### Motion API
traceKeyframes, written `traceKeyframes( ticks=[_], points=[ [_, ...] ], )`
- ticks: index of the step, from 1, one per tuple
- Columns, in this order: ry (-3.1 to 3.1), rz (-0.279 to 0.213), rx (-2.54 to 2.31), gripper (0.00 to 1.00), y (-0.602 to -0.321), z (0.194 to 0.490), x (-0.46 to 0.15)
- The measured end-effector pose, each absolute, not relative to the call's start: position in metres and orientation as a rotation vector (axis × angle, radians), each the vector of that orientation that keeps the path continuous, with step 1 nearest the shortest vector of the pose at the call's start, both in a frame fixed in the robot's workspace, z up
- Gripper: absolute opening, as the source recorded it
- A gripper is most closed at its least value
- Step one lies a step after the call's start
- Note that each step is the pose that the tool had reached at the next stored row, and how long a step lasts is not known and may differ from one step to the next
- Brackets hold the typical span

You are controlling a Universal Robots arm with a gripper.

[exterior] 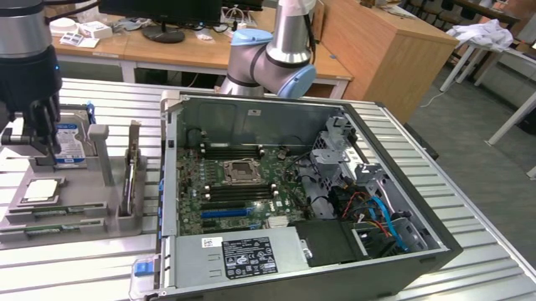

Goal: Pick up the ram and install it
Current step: 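Pick up the ram and move it above insertion slot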

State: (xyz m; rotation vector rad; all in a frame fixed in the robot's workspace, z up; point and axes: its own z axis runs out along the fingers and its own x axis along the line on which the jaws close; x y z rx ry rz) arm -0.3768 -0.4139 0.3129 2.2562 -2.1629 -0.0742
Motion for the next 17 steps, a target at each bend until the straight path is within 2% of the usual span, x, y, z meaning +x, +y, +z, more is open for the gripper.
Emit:
traceKeyframes(
  ticks=[15,17],
  points=[
    [-2.163,-0.074,2.256,0.31,-0.427,0.313,-0.378],
    [-2.163,-0.074,2.256,0.31,-0.436,0.313,-0.378]
  ],
)
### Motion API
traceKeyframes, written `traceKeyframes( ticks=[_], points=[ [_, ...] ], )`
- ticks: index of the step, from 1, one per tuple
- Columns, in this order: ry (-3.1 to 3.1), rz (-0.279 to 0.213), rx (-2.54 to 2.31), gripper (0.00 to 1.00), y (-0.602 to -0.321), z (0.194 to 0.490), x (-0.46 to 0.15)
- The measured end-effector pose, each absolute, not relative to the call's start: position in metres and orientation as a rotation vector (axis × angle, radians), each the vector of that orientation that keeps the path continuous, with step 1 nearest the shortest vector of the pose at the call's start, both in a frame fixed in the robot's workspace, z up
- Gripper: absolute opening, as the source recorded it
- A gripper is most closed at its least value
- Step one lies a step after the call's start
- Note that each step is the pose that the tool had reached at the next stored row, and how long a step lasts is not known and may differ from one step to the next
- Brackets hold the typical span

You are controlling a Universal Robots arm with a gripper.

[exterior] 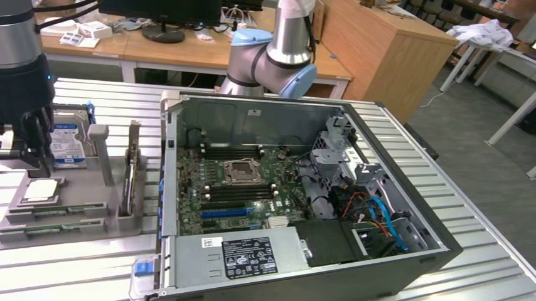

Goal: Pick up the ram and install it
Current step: 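Pick up the ram and move it above insertion slot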

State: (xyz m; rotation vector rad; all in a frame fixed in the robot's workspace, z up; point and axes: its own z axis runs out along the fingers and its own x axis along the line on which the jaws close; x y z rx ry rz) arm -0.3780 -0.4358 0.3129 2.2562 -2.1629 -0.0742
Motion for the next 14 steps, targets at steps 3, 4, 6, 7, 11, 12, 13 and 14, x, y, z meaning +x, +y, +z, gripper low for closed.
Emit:
traceKeyframes(
  ticks=[3,4,6,7,11,12,13,14],
  points=[
    [-2.163,-0.074,2.256,0.31,-0.4402,0.3130,-0.3780],
    [-2.163,-0.074,2.256,0.31,-0.4402,0.3129,-0.3780],
    [-2.163,-0.074,2.256,0.31,-0.4402,0.3129,-0.3780],
    [-2.163,-0.074,2.256,0.31,-0.4403,0.3126,-0.3780],
    [-2.163,-0.074,2.256,0.31,-0.4407,0.3075,-0.3780],
    [-2.163,-0.074,2.256,0.31,-0.4408,0.3061,-0.3780],
    [-2.163,-0.074,2.256,0.31,-0.4408,0.3048,-0.3781],
    [-2.163,-0.074,2.256,0.31,-0.4409,0.3034,-0.3780]
  ],
)
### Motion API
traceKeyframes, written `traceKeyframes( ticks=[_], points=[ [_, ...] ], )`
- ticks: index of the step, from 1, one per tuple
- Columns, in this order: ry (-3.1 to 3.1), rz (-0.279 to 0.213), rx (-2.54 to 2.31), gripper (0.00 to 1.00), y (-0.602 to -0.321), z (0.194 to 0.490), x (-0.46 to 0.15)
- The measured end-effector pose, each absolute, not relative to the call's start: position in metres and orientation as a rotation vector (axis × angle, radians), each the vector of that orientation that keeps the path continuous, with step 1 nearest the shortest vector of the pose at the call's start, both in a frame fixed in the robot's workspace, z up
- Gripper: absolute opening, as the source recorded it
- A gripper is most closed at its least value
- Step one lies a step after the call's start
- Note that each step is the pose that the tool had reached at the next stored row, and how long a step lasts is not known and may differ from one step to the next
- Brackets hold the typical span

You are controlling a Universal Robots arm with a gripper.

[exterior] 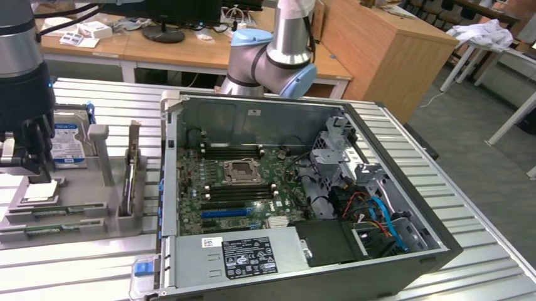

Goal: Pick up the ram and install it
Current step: 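Pick up the ram and move it above insertion slot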

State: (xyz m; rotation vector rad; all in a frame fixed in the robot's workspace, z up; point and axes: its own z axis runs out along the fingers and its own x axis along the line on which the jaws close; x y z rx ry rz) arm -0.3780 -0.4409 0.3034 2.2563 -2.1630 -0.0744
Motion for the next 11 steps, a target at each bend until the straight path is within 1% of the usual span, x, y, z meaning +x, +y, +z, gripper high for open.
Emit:
traceKeyframes(
  ticks=[11],
  points=[
    [-2.163,-0.075,2.256,0.31,-0.441,0.284,-0.378]
  ],
)
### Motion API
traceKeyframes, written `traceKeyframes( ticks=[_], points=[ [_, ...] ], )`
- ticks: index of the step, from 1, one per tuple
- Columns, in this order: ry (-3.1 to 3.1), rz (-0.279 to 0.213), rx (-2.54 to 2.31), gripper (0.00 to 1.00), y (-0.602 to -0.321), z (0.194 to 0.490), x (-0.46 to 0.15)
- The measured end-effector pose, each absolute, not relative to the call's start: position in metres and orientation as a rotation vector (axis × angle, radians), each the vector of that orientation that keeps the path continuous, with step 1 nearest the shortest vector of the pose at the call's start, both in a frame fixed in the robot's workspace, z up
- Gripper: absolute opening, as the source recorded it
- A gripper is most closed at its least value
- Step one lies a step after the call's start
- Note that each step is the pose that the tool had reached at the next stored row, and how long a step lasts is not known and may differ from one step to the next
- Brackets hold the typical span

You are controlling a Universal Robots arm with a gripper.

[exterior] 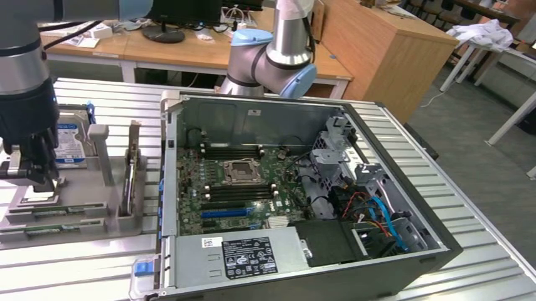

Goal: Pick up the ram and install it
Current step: 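Pick up the ram and move it above insertion slot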

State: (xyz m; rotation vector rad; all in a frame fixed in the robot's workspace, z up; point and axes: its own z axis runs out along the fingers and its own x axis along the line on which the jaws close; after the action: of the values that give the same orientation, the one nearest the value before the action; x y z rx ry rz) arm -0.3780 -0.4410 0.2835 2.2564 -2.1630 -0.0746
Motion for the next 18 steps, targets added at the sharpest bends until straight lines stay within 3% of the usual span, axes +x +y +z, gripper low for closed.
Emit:
traceKeyframes(
  ticks=[18],
  points=[
    [-2.163,-0.075,2.257,0.31,-0.446,0.269,-0.379]
  ],
)
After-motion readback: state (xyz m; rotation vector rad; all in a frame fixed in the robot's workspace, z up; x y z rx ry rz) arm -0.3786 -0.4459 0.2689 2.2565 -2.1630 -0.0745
